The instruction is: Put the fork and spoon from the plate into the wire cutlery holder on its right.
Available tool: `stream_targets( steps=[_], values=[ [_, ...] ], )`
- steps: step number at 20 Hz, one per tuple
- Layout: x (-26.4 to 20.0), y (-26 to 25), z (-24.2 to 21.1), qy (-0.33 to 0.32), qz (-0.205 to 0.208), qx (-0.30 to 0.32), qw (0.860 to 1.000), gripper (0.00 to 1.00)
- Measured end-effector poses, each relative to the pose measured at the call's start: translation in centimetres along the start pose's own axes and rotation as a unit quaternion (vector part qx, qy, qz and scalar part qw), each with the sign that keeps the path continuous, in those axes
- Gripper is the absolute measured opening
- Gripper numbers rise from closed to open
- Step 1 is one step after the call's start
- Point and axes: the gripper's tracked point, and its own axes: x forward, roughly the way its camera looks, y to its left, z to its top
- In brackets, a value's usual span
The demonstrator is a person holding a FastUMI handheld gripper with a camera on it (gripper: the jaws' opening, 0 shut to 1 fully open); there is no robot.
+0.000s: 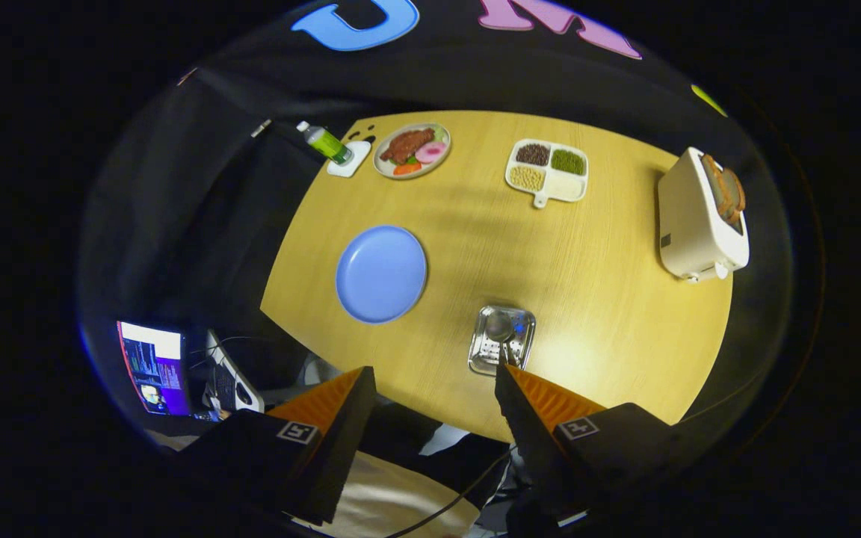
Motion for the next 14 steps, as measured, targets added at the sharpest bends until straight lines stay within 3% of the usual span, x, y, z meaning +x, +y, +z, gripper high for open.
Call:
stream_targets(
  steps=[3,7,10,14],
  values=[
    [-3.6,2.1,2.4,-0.105,-0.019,-0.029,0.994,1.00],
    [-8.2,4.6,4.7,-0.229,-0.023,-0.014,0.973,0.99],
    [-12.8,3.7,6.7,-0.321,-0.076,-0.012,0.944,0.99],
    [-16.8,2.4,7.2,-0.392,-0.133,-0.017,0.910,0.99]
  ],
)
